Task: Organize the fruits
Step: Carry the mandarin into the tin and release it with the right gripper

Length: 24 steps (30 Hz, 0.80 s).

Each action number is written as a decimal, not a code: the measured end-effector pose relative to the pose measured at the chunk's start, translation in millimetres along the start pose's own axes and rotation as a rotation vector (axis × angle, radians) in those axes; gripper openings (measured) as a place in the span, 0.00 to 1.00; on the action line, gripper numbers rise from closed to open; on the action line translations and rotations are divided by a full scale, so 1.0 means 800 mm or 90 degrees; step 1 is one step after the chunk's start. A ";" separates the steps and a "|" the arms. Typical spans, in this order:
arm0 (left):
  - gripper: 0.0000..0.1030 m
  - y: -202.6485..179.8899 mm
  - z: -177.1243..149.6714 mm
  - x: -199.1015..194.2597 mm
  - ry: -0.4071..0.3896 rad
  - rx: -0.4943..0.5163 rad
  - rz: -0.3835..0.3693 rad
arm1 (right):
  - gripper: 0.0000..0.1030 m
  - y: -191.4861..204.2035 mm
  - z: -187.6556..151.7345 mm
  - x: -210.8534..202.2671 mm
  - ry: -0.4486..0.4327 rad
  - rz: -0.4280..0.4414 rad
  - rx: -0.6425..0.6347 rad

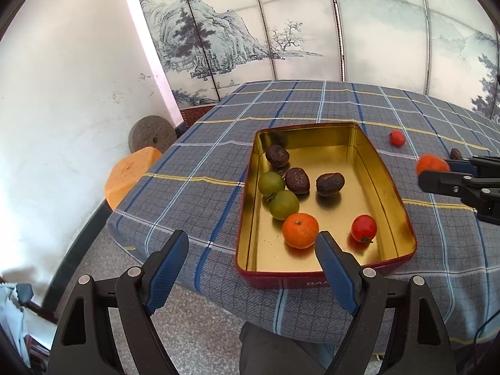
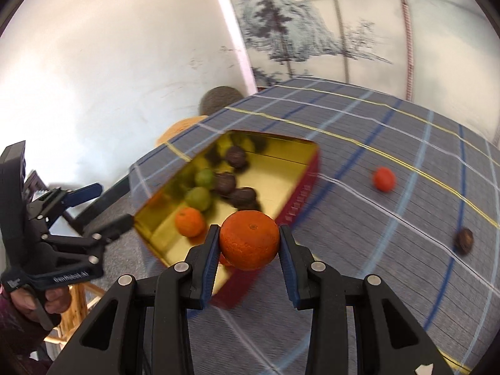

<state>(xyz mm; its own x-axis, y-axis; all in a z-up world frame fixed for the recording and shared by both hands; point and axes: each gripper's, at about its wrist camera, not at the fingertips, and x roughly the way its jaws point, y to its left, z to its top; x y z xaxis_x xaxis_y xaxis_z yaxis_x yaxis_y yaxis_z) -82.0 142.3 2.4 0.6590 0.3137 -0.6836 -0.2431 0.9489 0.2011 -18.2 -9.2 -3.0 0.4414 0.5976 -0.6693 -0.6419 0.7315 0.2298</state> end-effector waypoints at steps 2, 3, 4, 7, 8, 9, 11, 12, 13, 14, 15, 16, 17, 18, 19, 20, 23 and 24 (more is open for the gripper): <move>0.81 0.003 -0.003 0.000 0.000 0.000 -0.004 | 0.33 0.013 0.004 0.010 0.007 0.011 -0.011; 0.81 0.005 -0.004 0.001 -0.001 -0.001 -0.007 | 0.33 0.017 0.004 0.014 0.010 0.015 -0.014; 0.81 0.007 -0.006 0.001 -0.001 -0.001 -0.006 | 0.33 0.022 0.005 0.019 0.014 0.019 -0.017; 0.81 0.009 -0.008 0.003 -0.004 0.002 -0.003 | 0.33 0.035 0.008 0.033 0.026 0.026 -0.027; 0.81 0.010 -0.008 0.003 -0.005 0.002 -0.002 | 0.33 0.040 0.009 0.038 0.031 0.029 -0.032; 0.81 0.011 -0.009 0.003 -0.006 0.002 0.000 | 0.33 0.043 0.009 0.042 0.035 0.031 -0.035; 0.81 0.014 -0.011 0.003 -0.007 0.000 0.003 | 0.33 0.051 0.010 0.052 0.044 0.031 -0.044; 0.81 0.016 -0.013 0.005 -0.007 -0.002 0.005 | 0.33 0.053 0.010 0.056 0.048 0.032 -0.046; 0.81 0.018 -0.014 0.005 -0.006 -0.004 0.007 | 0.33 0.055 0.009 0.057 0.051 0.033 -0.047; 0.81 0.018 -0.015 0.006 -0.006 -0.005 0.006 | 0.33 0.056 0.009 0.062 0.056 0.033 -0.048; 0.81 0.020 -0.016 0.007 -0.005 -0.006 0.007 | 0.33 0.057 0.008 0.064 0.059 0.032 -0.050; 0.81 0.020 -0.017 0.008 -0.004 -0.006 0.007 | 0.33 0.059 0.007 0.069 0.064 0.031 -0.051; 0.81 0.020 -0.019 0.008 -0.004 -0.005 0.007 | 0.33 0.059 0.006 0.072 0.067 0.031 -0.052; 0.81 0.021 -0.020 0.009 -0.004 -0.004 0.007 | 0.33 0.060 0.006 0.075 0.071 0.030 -0.052; 0.81 0.021 -0.020 0.009 -0.004 -0.004 0.007 | 0.33 0.060 0.005 0.079 0.075 0.030 -0.051; 0.81 0.021 -0.021 0.010 -0.003 -0.002 0.007 | 0.33 0.060 0.004 0.082 0.078 0.029 -0.051; 0.81 0.023 -0.024 0.011 -0.004 -0.002 0.006 | 0.33 0.061 0.002 0.093 0.089 0.024 -0.052; 0.81 0.022 -0.023 0.010 -0.004 -0.002 0.007 | 0.33 0.061 0.001 0.096 0.092 0.022 -0.053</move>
<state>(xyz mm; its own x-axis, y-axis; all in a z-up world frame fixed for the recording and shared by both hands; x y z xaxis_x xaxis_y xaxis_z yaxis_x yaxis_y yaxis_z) -94.2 161.3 -12.8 0.6606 0.3237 -0.6774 -0.2525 0.9455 0.2055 -14.9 72.6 -42.6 0.3267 0.5644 -0.7581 -0.7081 0.6774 0.1992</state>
